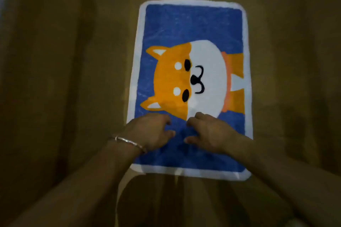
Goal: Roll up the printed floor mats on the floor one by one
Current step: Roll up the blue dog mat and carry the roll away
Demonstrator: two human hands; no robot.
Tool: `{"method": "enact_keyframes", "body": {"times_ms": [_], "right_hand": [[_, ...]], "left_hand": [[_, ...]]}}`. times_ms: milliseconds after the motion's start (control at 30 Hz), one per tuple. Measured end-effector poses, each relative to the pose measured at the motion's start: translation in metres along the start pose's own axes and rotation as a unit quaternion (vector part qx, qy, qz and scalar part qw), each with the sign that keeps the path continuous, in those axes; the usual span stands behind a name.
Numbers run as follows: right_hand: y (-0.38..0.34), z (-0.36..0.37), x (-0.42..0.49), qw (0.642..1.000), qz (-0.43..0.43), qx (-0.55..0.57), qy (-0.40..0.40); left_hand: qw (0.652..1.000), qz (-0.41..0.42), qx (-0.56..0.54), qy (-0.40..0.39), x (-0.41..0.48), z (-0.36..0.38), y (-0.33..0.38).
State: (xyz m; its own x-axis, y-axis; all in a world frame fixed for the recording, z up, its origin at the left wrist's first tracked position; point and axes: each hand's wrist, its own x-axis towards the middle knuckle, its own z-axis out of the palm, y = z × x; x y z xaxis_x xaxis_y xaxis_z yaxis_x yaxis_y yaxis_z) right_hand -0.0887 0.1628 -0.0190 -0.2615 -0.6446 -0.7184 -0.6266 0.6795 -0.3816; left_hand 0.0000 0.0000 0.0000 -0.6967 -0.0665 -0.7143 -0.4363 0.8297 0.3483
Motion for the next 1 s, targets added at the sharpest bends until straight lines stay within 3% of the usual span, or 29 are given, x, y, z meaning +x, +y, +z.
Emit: {"method": "enact_keyframes", "body": {"times_ms": [267, 433, 567, 733, 833, 900, 1000], "right_hand": [[-0.001, 0.064, 0.036, 0.988, -0.079, -0.129, -0.021], [-0.005, 0.099, 0.02, 0.978, -0.106, -0.176, -0.036], [-0.001, 0.12, 0.01, 0.973, -0.128, -0.193, 0.027], [0.001, 0.112, 0.011, 0.963, -0.183, -0.198, 0.021], [0.005, 0.088, 0.016, 0.972, -0.201, -0.119, -0.021], [0.011, 0.064, 0.021, 0.984, -0.158, -0.04, -0.072], [0.023, 0.031, 0.023, 0.993, -0.096, 0.052, -0.038]], "left_hand": [[0.999, 0.011, 0.046, -0.007, 0.043, 0.041, -0.018], [0.993, 0.038, 0.094, -0.06, 0.036, 0.059, -0.018], [0.991, 0.042, 0.097, -0.077, 0.033, 0.064, -0.025], [0.994, 0.039, 0.059, -0.087, 0.037, 0.05, -0.026], [0.988, 0.047, 0.029, -0.142, 0.036, 0.045, -0.018], [0.982, 0.055, 0.028, -0.178, 0.034, 0.045, -0.011], [0.983, 0.072, 0.034, -0.166, 0.035, 0.046, -0.003]]}}
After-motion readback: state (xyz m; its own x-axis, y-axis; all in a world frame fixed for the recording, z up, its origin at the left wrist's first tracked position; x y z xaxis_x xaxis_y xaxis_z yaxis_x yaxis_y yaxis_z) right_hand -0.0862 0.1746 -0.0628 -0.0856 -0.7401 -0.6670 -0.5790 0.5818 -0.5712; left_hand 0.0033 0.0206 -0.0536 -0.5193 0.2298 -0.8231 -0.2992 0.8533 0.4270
